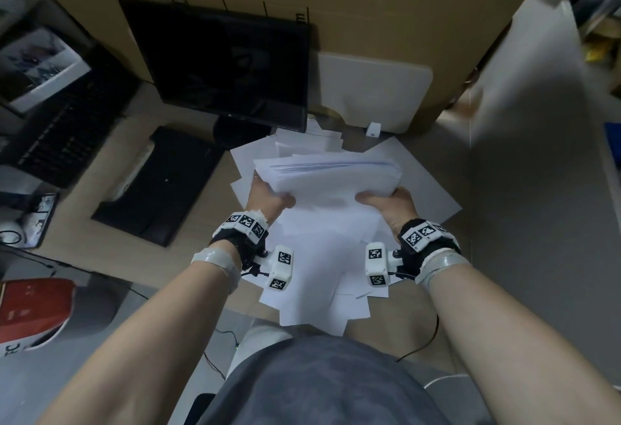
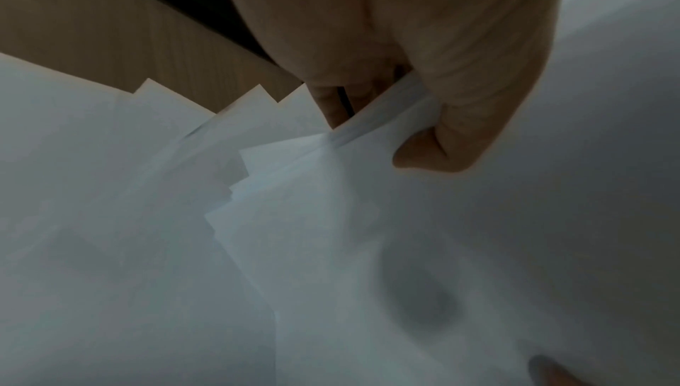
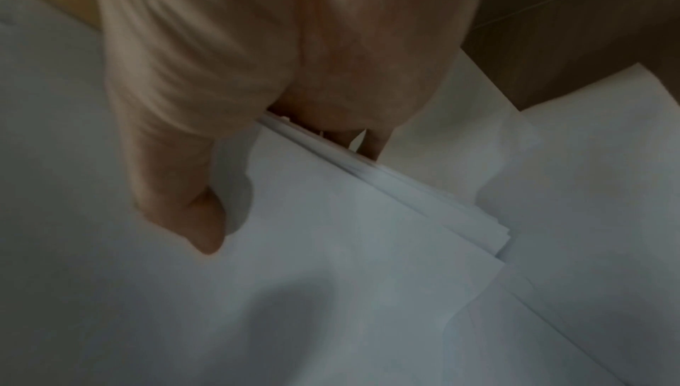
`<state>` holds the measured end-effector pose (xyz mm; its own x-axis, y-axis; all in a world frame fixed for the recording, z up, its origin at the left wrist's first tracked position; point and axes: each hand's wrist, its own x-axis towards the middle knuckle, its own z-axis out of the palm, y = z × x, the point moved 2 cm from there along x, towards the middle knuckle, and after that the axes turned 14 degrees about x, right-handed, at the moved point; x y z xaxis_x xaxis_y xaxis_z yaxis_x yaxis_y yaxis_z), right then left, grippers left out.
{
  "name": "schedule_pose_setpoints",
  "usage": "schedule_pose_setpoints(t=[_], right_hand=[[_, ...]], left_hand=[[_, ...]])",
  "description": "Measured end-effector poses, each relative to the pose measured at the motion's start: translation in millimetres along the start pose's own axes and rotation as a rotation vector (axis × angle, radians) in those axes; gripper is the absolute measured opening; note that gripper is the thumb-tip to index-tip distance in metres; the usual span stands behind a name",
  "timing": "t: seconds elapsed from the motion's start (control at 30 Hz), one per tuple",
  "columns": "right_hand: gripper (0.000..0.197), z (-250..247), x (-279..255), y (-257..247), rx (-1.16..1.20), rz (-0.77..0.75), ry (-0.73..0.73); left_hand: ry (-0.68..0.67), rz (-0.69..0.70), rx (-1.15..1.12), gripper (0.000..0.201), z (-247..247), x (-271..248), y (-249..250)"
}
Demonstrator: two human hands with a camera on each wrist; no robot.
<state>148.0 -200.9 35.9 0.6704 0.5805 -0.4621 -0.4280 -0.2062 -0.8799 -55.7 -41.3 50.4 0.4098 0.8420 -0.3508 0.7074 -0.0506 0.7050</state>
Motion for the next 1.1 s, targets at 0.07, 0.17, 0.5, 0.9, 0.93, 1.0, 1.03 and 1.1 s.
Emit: schedule_pose_setpoints(t=[0.07,0.17,0.5,0.9,0.93,1.0,1.03,1.1], right_hand=[[0.030,1.3,-2.2,-4.2,-0.002,-0.004,-0.017],[0.023,1.4,-2.7,-8.4,-0.020,-0.013,-0.028],[0.066,7.6,-7.4,-26.0,0.038,-0.085,-0.066],[0.052,-0.9,-12.2,-15.0,0.032,-0.135,-0.101],[0.051,-0.3,-13.5,-15.3,0.033,-0.138,-0.109],[0.042,2.1,-15.3,-16.6,0.038,-0.135,-0.109],[0.036,3.3,-15.3,-17.3,0.037,-0.133,-0.099],[0.027,6.0,-14.4,-19.2,0.029,-0.129,-0.087]], left_hand=[[0.012,-0.019,0.050,0.089,2.2,3.1,-1.6],[-0.112,-0.009,0.069,0.068,5.8,5.5,-2.5],[-0.002,0.087,-0.131,0.088,12.7,-2.3,23.0],[0.351,-0.062,-0.394,0.040,9.8,-2.7,58.3],[0.365,-0.073,-0.396,0.037,10.2,-2.2,57.8],[0.381,-0.095,-0.410,0.030,12.0,-0.8,55.7],[0.385,-0.103,-0.410,0.025,12.2,-0.1,55.5],[0.377,-0.114,-0.416,0.020,11.8,-0.3,57.0]])
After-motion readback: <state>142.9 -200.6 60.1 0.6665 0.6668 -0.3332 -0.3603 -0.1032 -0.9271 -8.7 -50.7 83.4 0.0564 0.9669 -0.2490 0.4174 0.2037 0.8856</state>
